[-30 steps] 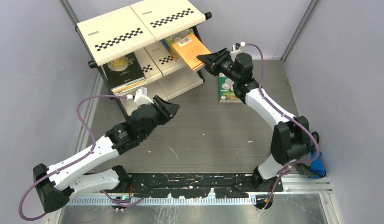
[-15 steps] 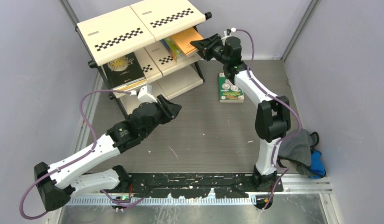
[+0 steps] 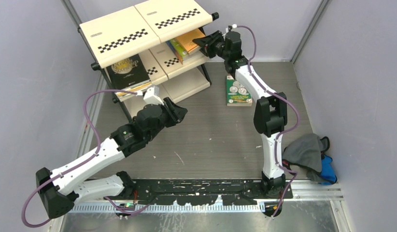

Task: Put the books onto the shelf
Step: Place the book on the shelf.

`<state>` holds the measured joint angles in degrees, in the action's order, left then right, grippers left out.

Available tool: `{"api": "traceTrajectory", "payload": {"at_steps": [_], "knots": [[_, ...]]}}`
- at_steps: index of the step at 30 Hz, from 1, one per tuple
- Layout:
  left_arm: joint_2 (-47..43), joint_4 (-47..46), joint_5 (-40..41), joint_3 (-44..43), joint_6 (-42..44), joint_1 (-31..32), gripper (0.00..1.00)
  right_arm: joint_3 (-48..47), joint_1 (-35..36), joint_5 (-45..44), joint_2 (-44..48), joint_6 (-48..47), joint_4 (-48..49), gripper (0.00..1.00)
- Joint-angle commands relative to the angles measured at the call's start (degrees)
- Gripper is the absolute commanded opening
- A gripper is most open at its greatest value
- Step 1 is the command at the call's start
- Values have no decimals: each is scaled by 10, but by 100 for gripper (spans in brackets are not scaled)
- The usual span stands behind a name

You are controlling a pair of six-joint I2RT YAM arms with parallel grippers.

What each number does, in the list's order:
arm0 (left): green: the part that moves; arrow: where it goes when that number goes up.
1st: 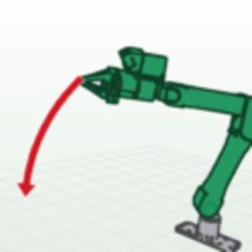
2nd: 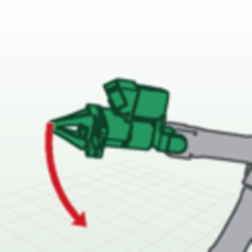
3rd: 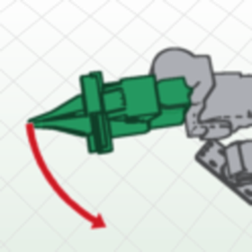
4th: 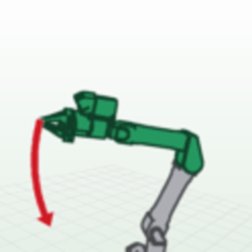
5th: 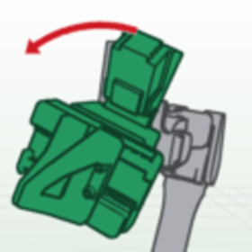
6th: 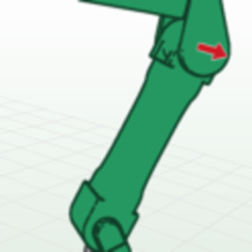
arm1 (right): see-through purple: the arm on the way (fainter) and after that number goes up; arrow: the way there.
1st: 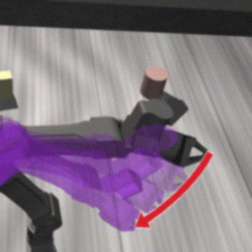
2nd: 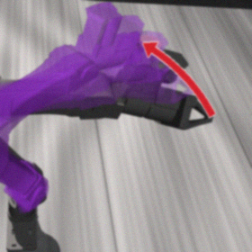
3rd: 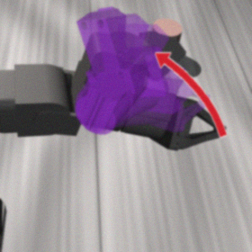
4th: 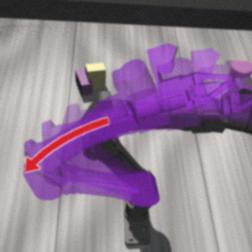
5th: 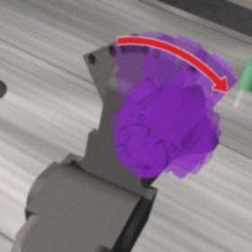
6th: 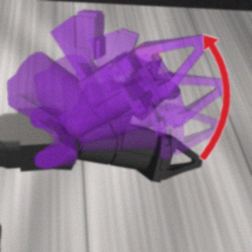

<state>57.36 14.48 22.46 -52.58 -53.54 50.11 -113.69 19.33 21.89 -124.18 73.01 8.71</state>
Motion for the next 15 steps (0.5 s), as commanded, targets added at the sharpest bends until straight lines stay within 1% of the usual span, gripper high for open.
{"api": "traceTrajectory", "payload": {"at_steps": [1,8,15], "knots": [[-3,-11,-7,-16,18,-11,43,-64,5,-4,-2,-15,18,1],[0,-15,-19,-11,13,-25,43,-74,11,-11,-10,-19,5,1],[-2,-17,-27,-5,10,-33,43,-80,25,-40,-12,-33,-29,1]]}}
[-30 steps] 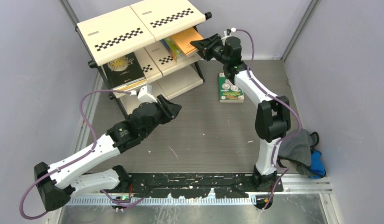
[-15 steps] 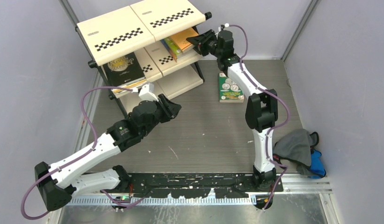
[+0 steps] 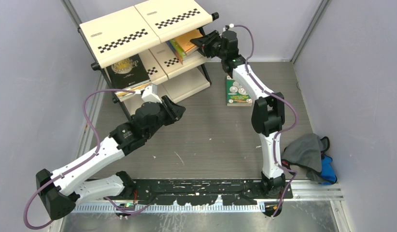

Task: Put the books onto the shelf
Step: Place the book on the shelf.

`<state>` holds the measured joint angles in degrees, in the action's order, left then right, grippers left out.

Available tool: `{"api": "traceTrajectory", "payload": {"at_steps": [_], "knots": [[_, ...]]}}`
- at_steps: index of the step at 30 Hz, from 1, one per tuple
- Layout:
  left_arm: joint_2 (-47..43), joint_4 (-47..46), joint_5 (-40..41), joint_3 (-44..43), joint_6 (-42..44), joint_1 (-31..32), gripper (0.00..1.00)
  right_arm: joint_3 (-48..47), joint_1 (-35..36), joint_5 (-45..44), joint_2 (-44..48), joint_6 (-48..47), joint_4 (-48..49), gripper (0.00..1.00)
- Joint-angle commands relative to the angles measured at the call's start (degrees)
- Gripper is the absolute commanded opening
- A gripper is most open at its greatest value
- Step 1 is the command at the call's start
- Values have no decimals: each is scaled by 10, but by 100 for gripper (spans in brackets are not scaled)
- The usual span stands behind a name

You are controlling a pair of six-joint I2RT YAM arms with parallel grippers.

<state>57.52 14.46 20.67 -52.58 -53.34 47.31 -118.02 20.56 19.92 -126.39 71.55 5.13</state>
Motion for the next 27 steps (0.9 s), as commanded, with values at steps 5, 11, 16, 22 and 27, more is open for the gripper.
{"api": "traceTrajectory", "payload": {"at_steps": [5,11,16,22,27], "knots": [[-13,-13,-14,-2,9,-12,43,-52,22,-49,6,-29,-19,6],[-25,-6,-23,3,11,-21,43,-52,30,-82,8,-39,-41,20],[-32,-6,-36,11,11,-33,43,-33,35,-118,14,-34,-37,18],[-35,-2,-51,12,13,-46,43,-24,35,-142,18,-33,-26,18],[-36,-1,-60,13,13,-57,43,-14,34,-153,24,-42,-31,27]]}}
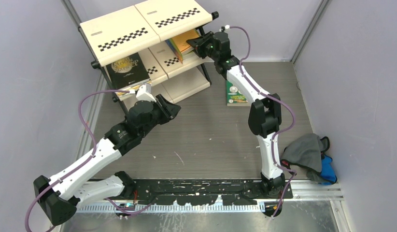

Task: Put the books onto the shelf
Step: Place the book on the shelf.

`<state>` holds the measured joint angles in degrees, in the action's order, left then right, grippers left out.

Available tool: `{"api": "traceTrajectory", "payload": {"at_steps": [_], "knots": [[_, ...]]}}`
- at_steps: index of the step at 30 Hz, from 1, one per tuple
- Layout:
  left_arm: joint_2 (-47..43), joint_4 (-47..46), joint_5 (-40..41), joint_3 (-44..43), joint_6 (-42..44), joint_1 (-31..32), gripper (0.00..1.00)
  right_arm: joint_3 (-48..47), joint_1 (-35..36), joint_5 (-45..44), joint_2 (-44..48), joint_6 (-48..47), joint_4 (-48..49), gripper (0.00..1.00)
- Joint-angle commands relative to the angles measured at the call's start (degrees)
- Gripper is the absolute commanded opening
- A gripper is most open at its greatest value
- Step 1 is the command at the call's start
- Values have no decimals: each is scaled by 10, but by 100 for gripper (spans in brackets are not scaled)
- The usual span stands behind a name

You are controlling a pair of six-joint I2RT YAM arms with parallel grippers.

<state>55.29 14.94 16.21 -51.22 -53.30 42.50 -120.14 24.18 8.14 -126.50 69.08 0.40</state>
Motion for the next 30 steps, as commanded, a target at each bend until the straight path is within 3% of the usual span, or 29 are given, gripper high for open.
{"api": "traceTrajectory", "payload": {"at_steps": [1,7,11,18,24,30], "knots": [[-13,-5,-17,0,12,-10,43,7,-3,-32,23,-18,16,29],[-9,-8,-22,-2,10,-15,43,-11,-8,-17,16,-30,-1,50],[-6,-13,-24,-1,8,-16,43,-8,-15,-16,23,-40,-24,59],[7,-28,-32,-3,-1,-17,42,-10,-30,-10,37,-61,-51,61],[19,-41,-40,-5,-9,-17,41,-97,-33,-3,15,-108,-164,62],[16,-43,-34,-2,-11,-17,40,-133,-35,5,1,-126,-214,62]]}}
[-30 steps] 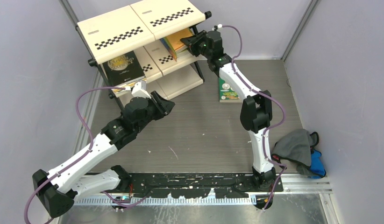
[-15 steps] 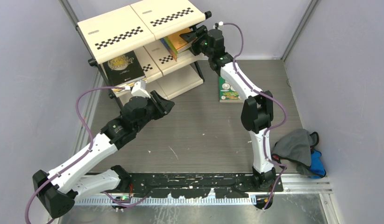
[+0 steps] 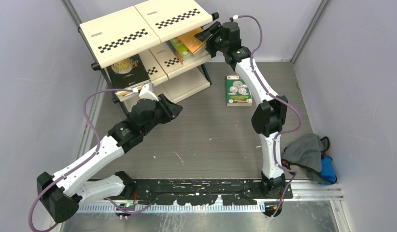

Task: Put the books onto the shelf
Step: Place the book on the shelf.

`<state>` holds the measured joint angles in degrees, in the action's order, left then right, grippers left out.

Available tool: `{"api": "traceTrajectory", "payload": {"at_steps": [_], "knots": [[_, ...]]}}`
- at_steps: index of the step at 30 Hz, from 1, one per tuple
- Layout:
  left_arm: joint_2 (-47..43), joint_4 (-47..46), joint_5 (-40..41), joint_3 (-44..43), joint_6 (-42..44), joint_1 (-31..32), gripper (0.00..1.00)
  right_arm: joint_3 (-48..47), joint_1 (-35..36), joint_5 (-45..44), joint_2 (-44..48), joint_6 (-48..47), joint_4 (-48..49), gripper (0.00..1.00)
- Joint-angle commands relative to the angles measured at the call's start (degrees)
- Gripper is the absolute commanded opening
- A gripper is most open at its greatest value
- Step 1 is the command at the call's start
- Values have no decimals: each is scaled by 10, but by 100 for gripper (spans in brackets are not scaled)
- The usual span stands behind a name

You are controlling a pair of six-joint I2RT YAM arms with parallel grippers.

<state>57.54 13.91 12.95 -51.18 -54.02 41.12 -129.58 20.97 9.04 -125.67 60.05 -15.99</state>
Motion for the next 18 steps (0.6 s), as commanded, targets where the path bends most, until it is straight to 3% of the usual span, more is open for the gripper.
{"api": "traceTrajectory", "payload": {"at_steps": [1,13,18], "knots": [[-7,-32,0,-2,-4,-3,40,-42,-3,-2,-10,-39,-55,62],[1,-40,-4,-2,-7,-3,40,-100,-3,9,-29,-103,-147,64],[7,-45,-9,-2,-7,-3,40,-62,-4,1,-5,-118,-138,64]]}}
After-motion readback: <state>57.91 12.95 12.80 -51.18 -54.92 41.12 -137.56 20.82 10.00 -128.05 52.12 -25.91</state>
